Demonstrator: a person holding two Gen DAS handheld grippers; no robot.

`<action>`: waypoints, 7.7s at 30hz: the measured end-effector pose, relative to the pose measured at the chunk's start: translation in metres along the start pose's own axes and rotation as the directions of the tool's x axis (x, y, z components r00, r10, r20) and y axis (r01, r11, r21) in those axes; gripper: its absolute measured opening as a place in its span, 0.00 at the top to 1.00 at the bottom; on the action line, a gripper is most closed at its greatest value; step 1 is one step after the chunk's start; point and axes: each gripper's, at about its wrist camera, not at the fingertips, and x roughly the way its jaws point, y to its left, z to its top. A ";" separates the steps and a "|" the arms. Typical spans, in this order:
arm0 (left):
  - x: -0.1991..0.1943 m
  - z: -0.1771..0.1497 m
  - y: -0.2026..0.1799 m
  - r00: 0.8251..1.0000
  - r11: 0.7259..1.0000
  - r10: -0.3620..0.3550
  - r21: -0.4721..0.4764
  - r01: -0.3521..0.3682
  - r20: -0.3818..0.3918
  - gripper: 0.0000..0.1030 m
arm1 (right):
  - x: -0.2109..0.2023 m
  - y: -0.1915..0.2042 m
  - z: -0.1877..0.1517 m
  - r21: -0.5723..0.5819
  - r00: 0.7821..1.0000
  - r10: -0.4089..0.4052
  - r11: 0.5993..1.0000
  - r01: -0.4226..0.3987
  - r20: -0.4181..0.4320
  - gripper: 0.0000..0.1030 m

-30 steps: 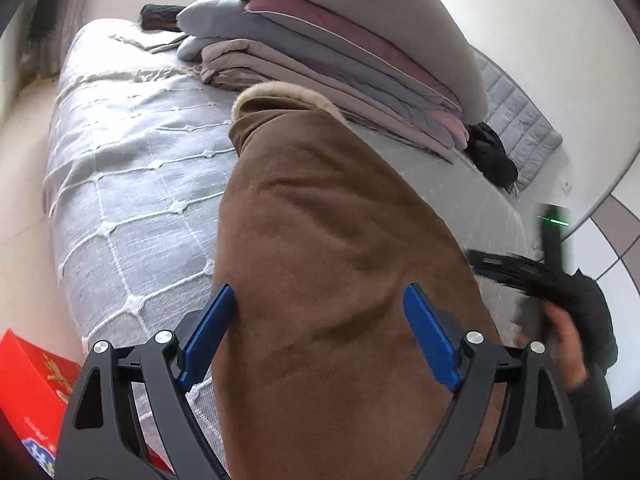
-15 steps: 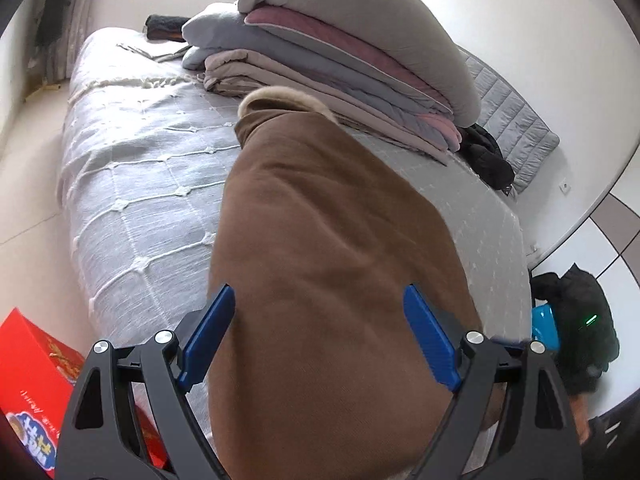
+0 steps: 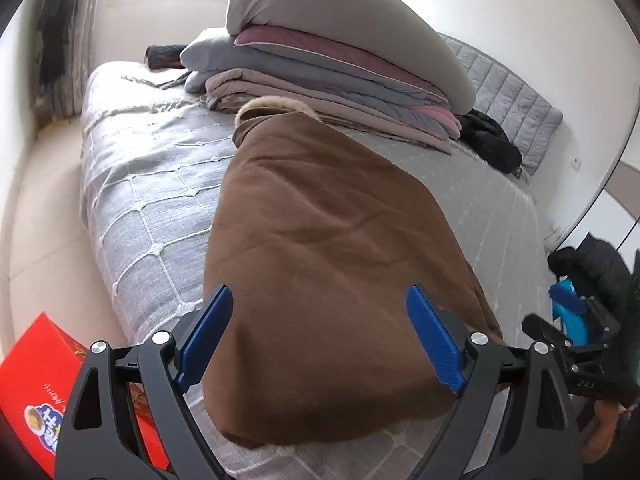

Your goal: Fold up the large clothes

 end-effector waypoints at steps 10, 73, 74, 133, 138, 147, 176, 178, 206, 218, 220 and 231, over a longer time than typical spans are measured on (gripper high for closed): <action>-0.033 -0.023 -0.031 0.981 0.982 0.171 0.064 -0.177 0.087 0.08 | 0.025 0.036 0.004 0.087 0.993 -0.059 0.994 0.068 -0.102 0.07; -0.057 -0.025 -0.056 0.970 0.968 0.196 0.132 -0.215 0.145 0.07 | -0.003 0.032 0.006 0.154 0.998 -0.067 0.986 0.068 -0.013 0.07; -0.056 -0.025 -0.056 0.970 0.968 0.195 0.131 -0.214 0.143 0.07 | -0.003 0.033 0.006 0.153 0.998 -0.067 0.986 0.069 -0.013 0.07; -0.033 -0.028 -0.050 0.975 0.963 0.219 0.148 -0.223 0.045 0.07 | 0.014 0.027 0.003 0.133 0.992 -0.052 0.989 0.067 -0.115 0.07; -0.033 -0.027 -0.048 0.975 0.965 0.216 0.145 -0.220 0.046 0.07 | 0.018 0.027 0.004 0.122 0.990 -0.054 0.990 0.070 -0.129 0.07; -0.036 -0.025 -0.043 0.979 0.976 0.193 0.085 -0.199 0.068 0.07 | 0.014 0.014 0.006 0.148 0.991 -0.034 0.988 0.053 -0.126 0.07; -0.018 -0.011 -0.033 0.980 0.967 0.197 0.170 -0.189 -0.027 0.07 | 0.047 -0.002 0.007 0.136 0.970 -0.030 0.989 0.064 -0.240 0.07; -0.018 -0.008 -0.026 0.980 0.971 0.197 0.141 -0.191 -0.031 0.07 | 0.046 -0.002 0.007 0.138 0.971 -0.036 0.988 0.071 -0.237 0.07; -0.013 -0.011 -0.042 0.963 0.959 0.262 0.127 -0.253 -0.061 0.07 | 0.028 0.001 0.009 0.138 0.983 -0.027 0.989 0.053 -0.183 0.07; -0.017 -0.010 -0.041 0.968 0.965 0.245 0.108 -0.239 -0.055 0.07 | 0.024 -0.002 0.008 0.152 0.985 -0.020 0.987 0.046 -0.174 0.07; -0.016 -0.011 -0.041 0.968 0.965 0.245 0.110 -0.238 -0.055 0.07 | 0.024 -0.002 0.008 0.151 0.985 -0.016 0.988 0.043 -0.174 0.07; -0.015 -0.012 -0.048 0.970 0.965 0.235 0.131 -0.226 -0.057 0.07 | 0.022 0.000 0.008 0.149 0.986 -0.013 0.988 0.038 -0.169 0.07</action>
